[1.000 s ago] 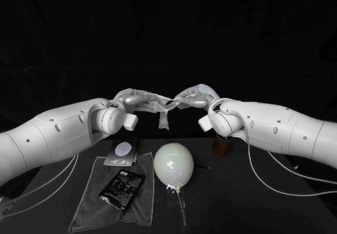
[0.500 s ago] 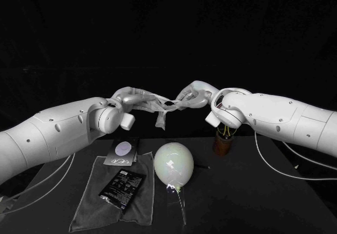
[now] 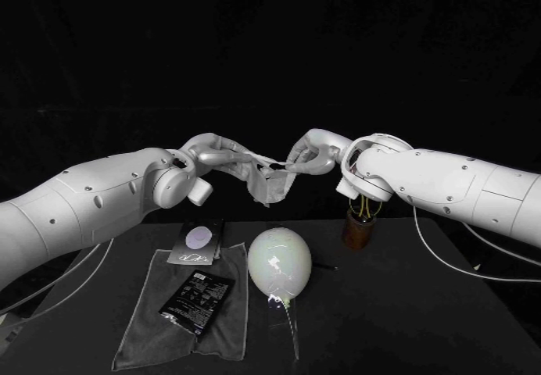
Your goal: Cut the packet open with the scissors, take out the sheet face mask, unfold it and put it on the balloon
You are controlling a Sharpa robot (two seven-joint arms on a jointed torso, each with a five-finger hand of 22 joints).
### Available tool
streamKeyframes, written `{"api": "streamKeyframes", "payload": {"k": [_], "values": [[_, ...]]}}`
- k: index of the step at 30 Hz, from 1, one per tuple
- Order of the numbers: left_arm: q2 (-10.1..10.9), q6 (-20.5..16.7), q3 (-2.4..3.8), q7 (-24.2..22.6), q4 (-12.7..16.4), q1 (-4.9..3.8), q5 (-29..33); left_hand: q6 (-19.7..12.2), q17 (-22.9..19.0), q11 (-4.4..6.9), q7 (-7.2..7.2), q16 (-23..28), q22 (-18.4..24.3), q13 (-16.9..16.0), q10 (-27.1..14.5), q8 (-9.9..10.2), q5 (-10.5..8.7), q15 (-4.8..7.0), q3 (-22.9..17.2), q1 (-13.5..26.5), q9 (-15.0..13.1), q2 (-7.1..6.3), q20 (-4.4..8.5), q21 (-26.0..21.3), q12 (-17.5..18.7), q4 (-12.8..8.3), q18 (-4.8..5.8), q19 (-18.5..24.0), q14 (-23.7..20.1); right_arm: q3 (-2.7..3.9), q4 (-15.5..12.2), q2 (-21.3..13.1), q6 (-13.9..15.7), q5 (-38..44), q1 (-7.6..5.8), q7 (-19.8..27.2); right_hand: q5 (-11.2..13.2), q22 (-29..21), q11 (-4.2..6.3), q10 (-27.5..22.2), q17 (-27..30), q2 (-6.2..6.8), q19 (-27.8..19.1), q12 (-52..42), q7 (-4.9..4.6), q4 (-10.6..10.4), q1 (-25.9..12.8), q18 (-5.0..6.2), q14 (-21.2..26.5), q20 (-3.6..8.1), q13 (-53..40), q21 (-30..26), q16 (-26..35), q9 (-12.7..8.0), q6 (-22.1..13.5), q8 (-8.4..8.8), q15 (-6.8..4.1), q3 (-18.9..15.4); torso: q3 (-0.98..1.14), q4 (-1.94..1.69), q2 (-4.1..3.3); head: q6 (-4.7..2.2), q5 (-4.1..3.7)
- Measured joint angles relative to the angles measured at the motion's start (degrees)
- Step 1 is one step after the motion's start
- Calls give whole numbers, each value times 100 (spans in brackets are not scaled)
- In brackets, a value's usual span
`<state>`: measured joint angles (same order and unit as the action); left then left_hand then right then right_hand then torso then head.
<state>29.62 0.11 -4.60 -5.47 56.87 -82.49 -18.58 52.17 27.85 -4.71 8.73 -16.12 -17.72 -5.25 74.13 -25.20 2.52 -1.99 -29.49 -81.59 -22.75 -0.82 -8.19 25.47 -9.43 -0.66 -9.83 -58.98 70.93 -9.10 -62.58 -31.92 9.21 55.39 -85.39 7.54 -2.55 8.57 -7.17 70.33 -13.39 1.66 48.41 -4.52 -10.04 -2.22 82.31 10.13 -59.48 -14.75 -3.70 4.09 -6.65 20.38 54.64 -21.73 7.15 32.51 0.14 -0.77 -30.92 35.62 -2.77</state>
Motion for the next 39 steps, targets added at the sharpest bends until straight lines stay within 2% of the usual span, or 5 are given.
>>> {"api": "streamKeyframes", "payload": {"k": [8, 15, 21, 27, 39], "values": [[-59, 347, -3, -9, -68, -14, -829, 0, 0, 0, 0, 0, -2, 0, 0, 2, -1, -1, 16, -7, 0, -8, 0, 22, 0, -16, 4, 0, 0, 9, 14, 7, 26, 161, -62, 1, 1, 0, -1, 0, 0, 0, 0, 0, 0, 0, 0, -1, 0, 0, 0, 0, 0, 0, -1, 0, 0, 0, -4, 0, 3, -3, -7], [-95, 421, -3, -131, -112, -17, -1126, 0, -1, 0, -1, 0, -10, 6, 0, 17, -1, -9, 17, -6, -39, -8, 0, 21, 0, -15, 7, 0, -8, 10, 14, 31, 25, 212, -107, 9, 4, 1, -1, 0, 0, 0, 0, 0, 0, 16, 0, -5, 0, 0, 0, 0, 0, -3, -2, 2, 0, 16, -6, -1, -1, -1, -13], [-162, 403, -3, -274, -219, -22, -1268, -1, 5, 0, -1, 0, -11, 6, 0, 29, -1, -9, 17, -3, -41, -11, 0, 21, 0, -15, 9, 0, -9, 11, 36, 79, -68, 275, -275, 5, 4, -4, -2, 0, 0, 0, 0, 0, 0, 16, 0, -14, 0, 0, -1, 0, 0, -3, -3, 3, 0, 16, -7, 1, -3, 17, -34], [-197, 364, -3, -368, -322, -26, -1318, -1, 5, -21, -2, 0, -12, 7, 21, 36, -8, -10, 17, -11, -45, -3, 0, 21, 0, -15, 11, 1, -9, 19, 100, 123, -395, 483, -468, -58, 5, -4, -2, 0, 0, 0, 0, 0, 16, 16, 0, -42, 0, 0, -1, 0, 0, -2, 11, 10, 0, 16, -7, 4, 0, 10, -57], [-229, 348, -24, -437, -449, -32, -1340, -3, 13, -22, -3, 0, -22, 7, 21, 62, -18, 2, 33, -31, -125, 17, 0, 43, 1, -30, 13, 1, 5, 15, 193, 180, -772, 943, -728, -300, 5, -8, 15, 25, -1, 0, -1, 23, 18, 16, 0, -45, 1, 0, -1, 0, 0, 2, 9, 2, 0, 15, -4, 3, 7, -13, -103]]}}
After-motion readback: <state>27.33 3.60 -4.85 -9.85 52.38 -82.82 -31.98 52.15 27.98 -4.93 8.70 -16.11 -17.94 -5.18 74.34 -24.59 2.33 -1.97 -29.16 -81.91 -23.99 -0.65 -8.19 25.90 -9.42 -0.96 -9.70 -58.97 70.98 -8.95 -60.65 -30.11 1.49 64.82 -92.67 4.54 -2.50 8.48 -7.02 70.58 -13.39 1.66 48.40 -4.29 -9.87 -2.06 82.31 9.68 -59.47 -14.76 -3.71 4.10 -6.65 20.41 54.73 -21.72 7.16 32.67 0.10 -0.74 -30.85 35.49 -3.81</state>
